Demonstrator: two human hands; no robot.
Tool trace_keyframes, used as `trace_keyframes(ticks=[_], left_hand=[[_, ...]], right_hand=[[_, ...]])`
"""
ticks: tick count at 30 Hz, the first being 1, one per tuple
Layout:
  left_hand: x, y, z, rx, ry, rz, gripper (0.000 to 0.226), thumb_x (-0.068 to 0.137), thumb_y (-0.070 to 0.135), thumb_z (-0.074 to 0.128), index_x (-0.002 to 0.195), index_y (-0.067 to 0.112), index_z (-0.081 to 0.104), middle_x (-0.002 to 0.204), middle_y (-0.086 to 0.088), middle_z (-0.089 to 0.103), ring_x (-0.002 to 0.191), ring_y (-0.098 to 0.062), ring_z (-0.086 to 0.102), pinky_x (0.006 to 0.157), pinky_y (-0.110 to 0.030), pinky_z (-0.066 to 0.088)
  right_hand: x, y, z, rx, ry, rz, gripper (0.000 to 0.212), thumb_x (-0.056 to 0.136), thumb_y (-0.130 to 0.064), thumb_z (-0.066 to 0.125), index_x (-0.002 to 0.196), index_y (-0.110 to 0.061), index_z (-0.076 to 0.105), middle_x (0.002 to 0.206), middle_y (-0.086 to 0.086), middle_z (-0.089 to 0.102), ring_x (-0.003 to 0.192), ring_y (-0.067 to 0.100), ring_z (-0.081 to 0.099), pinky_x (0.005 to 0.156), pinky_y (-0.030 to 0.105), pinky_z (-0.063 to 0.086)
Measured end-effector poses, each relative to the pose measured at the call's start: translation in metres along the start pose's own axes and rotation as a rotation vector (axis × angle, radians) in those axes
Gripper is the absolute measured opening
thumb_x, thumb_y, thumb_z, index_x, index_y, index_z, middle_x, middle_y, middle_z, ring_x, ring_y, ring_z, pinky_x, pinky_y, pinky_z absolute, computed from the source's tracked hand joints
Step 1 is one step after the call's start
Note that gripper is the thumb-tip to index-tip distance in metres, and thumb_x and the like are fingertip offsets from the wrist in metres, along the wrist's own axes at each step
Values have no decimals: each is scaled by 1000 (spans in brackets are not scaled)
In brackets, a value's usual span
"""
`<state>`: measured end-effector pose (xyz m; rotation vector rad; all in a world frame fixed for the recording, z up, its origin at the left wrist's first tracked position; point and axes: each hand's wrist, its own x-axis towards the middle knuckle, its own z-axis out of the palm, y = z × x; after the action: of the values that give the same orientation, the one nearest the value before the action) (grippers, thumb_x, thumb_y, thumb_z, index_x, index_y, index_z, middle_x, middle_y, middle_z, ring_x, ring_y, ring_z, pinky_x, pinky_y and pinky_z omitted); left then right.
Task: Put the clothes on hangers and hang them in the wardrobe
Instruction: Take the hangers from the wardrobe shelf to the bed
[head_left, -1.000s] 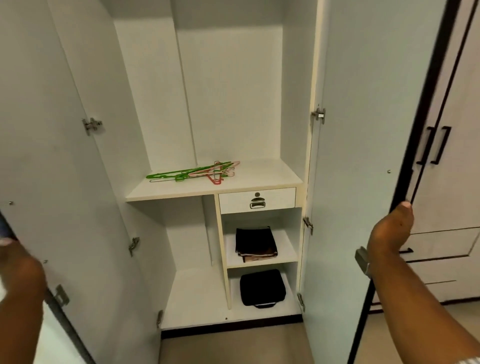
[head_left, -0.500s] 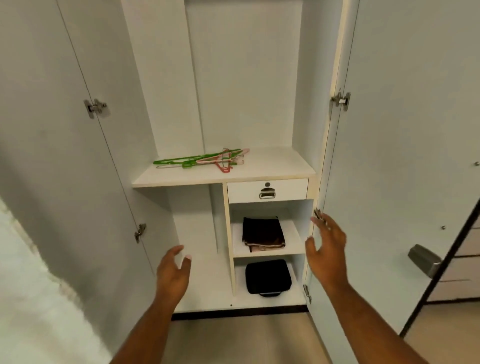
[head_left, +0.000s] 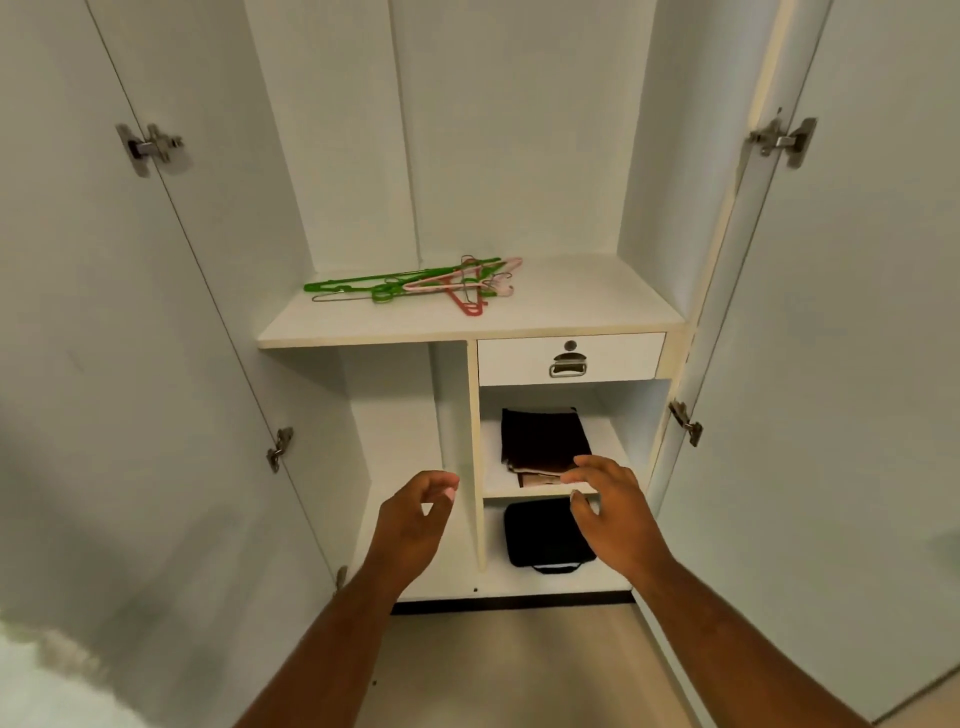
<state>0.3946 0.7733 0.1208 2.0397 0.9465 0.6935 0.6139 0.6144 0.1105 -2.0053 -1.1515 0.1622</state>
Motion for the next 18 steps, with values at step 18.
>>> trace_keyframes(ticks=[18], left_hand=[[189, -45, -11, -112, 55, 15, 16, 101, 25, 58, 107, 36, 68, 108, 21, 71, 104, 11, 59, 77, -2, 44]], right_hand=[[209, -10, 63, 159, 14, -81, 23, 97, -12, 63, 105, -30, 74, 118, -19, 62, 117, 6, 56, 102, 33, 51]])
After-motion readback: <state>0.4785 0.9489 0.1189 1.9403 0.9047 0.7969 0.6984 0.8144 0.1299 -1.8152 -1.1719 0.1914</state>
